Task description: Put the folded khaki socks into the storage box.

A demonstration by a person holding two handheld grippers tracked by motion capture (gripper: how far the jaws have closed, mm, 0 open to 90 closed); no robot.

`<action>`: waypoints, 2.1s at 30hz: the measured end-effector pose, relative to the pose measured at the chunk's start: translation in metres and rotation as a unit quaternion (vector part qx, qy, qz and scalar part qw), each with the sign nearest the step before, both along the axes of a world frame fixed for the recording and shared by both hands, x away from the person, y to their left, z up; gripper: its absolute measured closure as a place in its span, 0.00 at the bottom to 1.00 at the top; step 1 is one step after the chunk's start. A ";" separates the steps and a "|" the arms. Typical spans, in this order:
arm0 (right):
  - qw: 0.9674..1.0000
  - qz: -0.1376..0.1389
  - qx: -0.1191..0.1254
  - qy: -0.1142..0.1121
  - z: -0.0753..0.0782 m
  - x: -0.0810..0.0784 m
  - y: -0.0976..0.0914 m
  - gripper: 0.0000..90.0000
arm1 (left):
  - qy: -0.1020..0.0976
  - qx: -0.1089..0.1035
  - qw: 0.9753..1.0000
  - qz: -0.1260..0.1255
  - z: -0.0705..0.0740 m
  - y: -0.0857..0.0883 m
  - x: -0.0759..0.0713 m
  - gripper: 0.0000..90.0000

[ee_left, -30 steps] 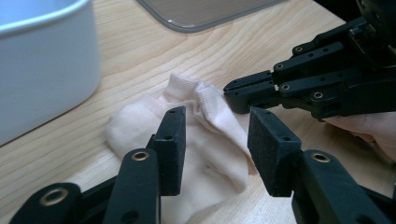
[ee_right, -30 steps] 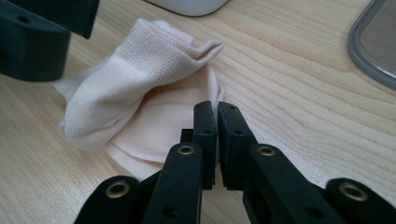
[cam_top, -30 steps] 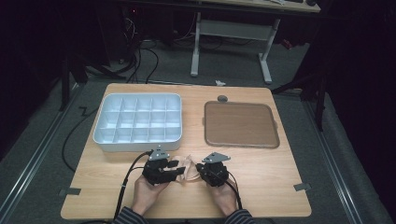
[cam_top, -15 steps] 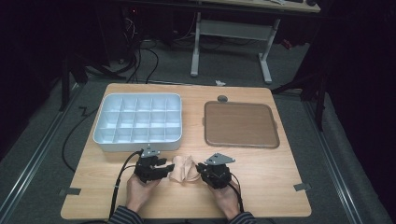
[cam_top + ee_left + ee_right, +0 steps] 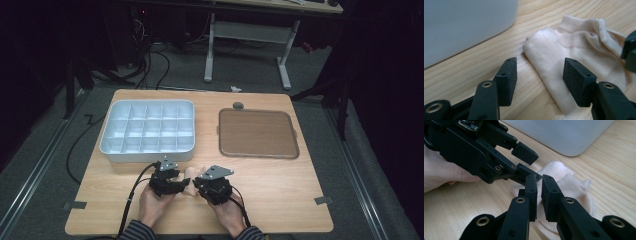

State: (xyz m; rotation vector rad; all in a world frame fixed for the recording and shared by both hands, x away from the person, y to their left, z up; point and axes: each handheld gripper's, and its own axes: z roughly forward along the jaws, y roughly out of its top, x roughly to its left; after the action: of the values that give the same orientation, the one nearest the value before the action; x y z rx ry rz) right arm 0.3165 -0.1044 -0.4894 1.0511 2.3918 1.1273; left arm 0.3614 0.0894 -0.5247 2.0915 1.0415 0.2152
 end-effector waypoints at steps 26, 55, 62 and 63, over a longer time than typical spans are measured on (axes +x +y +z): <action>0.996 -0.065 -0.053 0.014 -0.029 0.012 -0.025 0.93 | -0.023 0.022 0.999 0.005 -0.004 -0.008 -0.010 0.47; 0.998 -0.061 -0.021 0.001 -0.018 0.006 -0.036 0.89 | 0.000 -0.020 0.999 0.027 0.007 0.003 -0.001 0.47; 0.999 -0.042 -0.017 -0.008 -0.010 0.001 -0.033 0.96 | 0.010 -0.048 0.998 0.037 0.019 0.006 0.011 0.49; 0.999 -0.041 -0.016 -0.007 -0.010 0.001 -0.032 0.96 | 0.013 -0.045 0.998 0.039 0.019 0.006 0.014 0.49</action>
State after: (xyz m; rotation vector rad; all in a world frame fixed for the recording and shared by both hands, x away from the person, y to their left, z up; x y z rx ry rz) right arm 0.3178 -0.1365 -0.4997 1.1151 2.3257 1.0610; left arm 0.3751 0.0952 -0.5054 1.9790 1.1298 0.1765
